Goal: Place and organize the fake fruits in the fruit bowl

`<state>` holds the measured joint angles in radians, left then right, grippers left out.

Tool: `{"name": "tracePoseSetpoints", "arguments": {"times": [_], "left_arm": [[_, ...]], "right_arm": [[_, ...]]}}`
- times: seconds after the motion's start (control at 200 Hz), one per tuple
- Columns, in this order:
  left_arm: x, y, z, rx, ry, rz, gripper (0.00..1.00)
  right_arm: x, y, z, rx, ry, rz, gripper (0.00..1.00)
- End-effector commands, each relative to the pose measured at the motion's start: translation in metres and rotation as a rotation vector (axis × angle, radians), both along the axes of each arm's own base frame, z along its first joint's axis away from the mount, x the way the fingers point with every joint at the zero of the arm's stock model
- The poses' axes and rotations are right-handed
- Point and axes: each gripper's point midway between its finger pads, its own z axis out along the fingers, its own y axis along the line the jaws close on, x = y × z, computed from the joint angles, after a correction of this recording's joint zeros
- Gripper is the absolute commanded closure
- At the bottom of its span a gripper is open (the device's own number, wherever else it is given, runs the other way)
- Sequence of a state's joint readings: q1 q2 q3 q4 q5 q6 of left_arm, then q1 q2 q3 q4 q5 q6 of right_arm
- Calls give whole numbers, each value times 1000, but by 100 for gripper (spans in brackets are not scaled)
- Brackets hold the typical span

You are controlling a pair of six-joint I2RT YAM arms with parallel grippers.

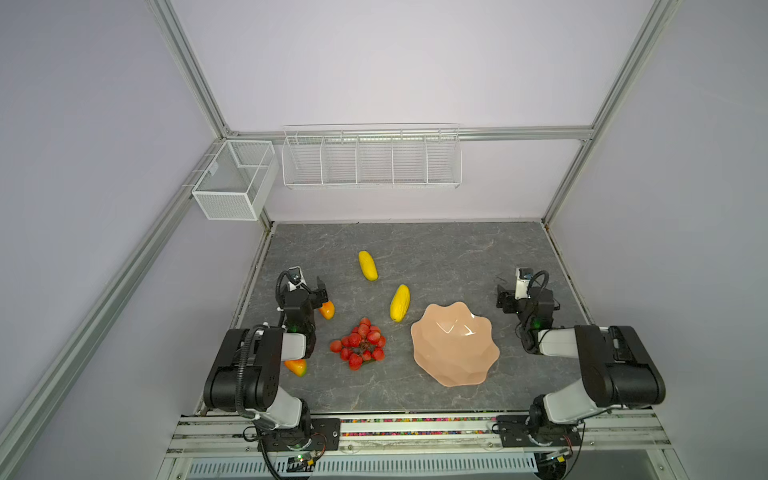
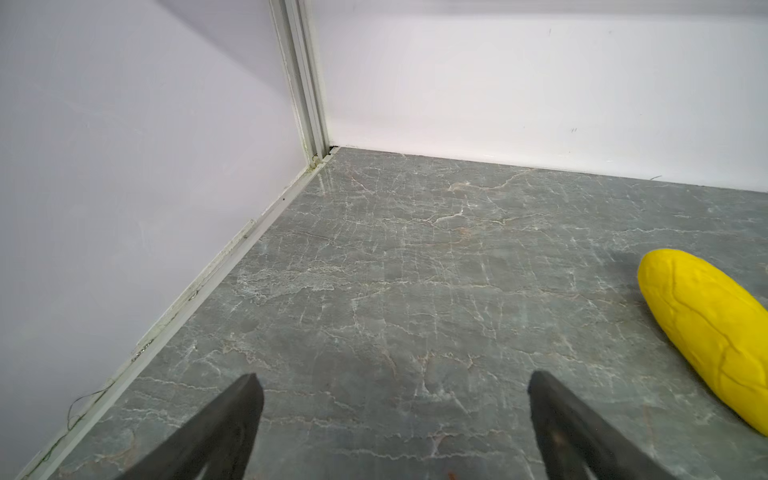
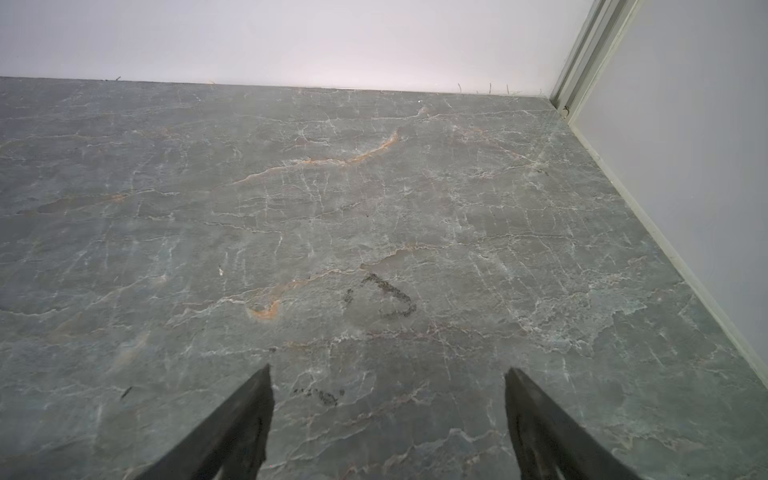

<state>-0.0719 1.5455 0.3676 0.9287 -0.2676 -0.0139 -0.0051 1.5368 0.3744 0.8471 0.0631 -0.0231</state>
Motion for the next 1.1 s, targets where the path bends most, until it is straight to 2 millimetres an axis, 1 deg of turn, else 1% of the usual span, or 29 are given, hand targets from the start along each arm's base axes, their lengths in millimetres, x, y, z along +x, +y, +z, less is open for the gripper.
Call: {"name": "tracePoseSetpoints", "arguments": {"times": [0.0,0.68,0.765,0.82,0.9,0.975,1.0,1.03,1.095], "left_arm": [[4,1,4,3,-10,-2,1],[4,1,3,3,-9,-2,1],[3,1,3,3,-10,-2,1],[2,1,4,3,-18,-2,1],[-6,-1,17,7,-63,-13,0],[-16,-4,37,25,-83,-2,0],[-18,-6,41,33,-65,7,0],[-22,-9,51,32,-56,16,0],[-27,-20,70,-17,-32,10,0]], "right_arm": [[5,-1,11,-11,-36,-5,12],[5,-1,11,-9,-37,-2,12],[3,0,12,-7,-45,9,12],[-3,-1,17,-13,-83,-9,12],[-17,-16,35,-15,-166,-103,12],[-24,-31,50,-8,-162,-199,12],[-25,-31,53,5,-128,-212,12],[-27,-30,56,18,-71,-211,12],[-33,-23,65,23,0,-206,12]]}}
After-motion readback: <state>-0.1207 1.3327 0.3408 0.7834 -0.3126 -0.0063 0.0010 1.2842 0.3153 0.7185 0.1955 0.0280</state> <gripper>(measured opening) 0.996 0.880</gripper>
